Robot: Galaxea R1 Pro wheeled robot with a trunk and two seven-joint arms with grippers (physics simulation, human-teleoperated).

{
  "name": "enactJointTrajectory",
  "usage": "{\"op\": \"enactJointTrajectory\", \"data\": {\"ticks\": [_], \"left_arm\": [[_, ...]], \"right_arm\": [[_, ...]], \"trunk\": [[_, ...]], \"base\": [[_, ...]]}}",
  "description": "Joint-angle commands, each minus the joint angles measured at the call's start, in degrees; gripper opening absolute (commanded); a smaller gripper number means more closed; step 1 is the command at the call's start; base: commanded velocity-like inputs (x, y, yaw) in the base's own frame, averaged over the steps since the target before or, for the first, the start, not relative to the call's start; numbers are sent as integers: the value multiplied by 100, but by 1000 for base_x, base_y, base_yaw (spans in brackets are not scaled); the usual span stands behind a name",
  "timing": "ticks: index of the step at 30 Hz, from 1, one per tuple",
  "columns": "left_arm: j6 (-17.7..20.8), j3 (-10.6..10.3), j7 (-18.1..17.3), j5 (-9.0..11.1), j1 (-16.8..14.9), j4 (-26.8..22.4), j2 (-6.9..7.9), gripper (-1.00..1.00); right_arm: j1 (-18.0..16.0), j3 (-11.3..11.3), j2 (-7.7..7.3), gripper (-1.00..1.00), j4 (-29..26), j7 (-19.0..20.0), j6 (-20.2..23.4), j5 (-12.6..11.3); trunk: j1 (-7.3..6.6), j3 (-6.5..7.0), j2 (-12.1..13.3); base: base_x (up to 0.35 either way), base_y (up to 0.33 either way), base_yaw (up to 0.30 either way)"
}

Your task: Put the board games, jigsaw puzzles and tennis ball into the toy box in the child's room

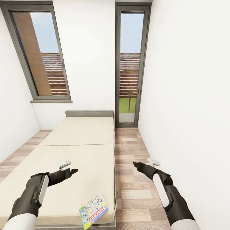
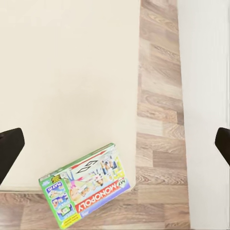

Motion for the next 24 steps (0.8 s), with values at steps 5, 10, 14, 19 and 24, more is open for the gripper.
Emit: {"op": "enactJointTrajectory", "data": {"ticks": [5,10,14,19,24], "left_arm": [[14,128,-19,122,-6,311,-3,100],[-9,175,-3,166,-6,557,-3,100],[-46,190,2,185,-6,642,-3,100],[-100,230,6,199,-6,710,-3,100],[-125,330,4,208,-6,826,4,100]], "right_arm": [[-13,-178,-28,100,4,384,50,-241],[-16,-237,-82,100,9,561,57,-311],[-17,-260,-98,100,9,616,59,-333],[-17,-270,-106,100,4,642,63,-360],[-17,-273,-109,100,1,650,61,-407]], "trunk": [[112,-99,-210],[222,-189,-410],[309,-261,-571],[419,-351,-771],[529,-440,-972]], "base": [[0,0,0],[0,0,0],[0,0,0],[-29,0,0],[-182,22,0]]}}
